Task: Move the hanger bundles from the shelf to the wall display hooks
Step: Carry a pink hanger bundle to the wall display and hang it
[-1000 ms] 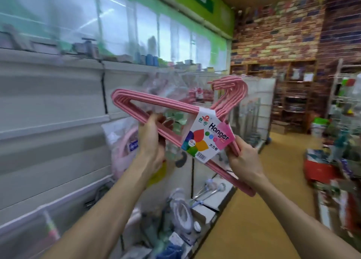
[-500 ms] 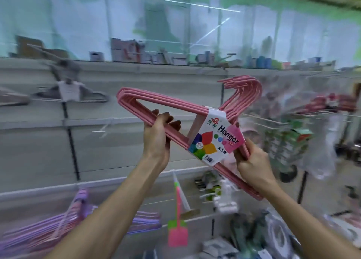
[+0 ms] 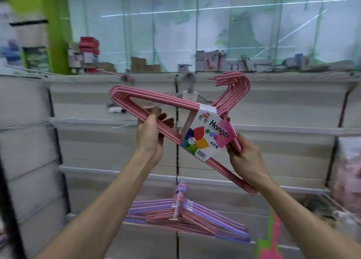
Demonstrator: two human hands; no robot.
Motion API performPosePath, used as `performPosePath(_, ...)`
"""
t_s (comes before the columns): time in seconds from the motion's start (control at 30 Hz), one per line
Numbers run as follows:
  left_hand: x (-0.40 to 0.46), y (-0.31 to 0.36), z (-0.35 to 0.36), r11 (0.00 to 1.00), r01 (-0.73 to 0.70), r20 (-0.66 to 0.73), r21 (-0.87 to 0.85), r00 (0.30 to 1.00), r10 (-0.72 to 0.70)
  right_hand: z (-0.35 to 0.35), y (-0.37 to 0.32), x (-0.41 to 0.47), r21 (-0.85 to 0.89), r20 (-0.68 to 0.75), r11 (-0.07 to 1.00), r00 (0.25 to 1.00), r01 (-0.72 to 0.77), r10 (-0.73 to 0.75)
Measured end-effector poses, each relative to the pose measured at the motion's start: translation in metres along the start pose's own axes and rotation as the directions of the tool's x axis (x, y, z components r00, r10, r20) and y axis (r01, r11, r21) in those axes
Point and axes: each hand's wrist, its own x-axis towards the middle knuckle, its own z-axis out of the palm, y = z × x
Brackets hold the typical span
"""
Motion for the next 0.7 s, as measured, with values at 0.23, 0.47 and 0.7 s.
performPosePath(0.23, 0.042, 0.072, -0.111, 0.994, -0.053, -0.081, 0.092, 0.995, 0.061, 0.121, -0.071, 0.021, 0.07, 0.101, 0.993, 0.99, 0.09, -0.097)
performPosePath(0.47, 0.071, 0.144, -0.199, 0.985, -0.114, -0.22, 0.134, 0.965, 0.141, 0.223, -0.144, 0.049, 0.123, 0.166, 0.974, 0.964, 0.188, -0.208)
performPosePath(0.7, 0.108, 0.204, -0.264, 0.957, -0.202, -0.318, 0.207, 0.911, 0.261, 0.313, -0.211, 0.081, 0.233, 0.197, 0.928, 0.92, 0.291, -0.338)
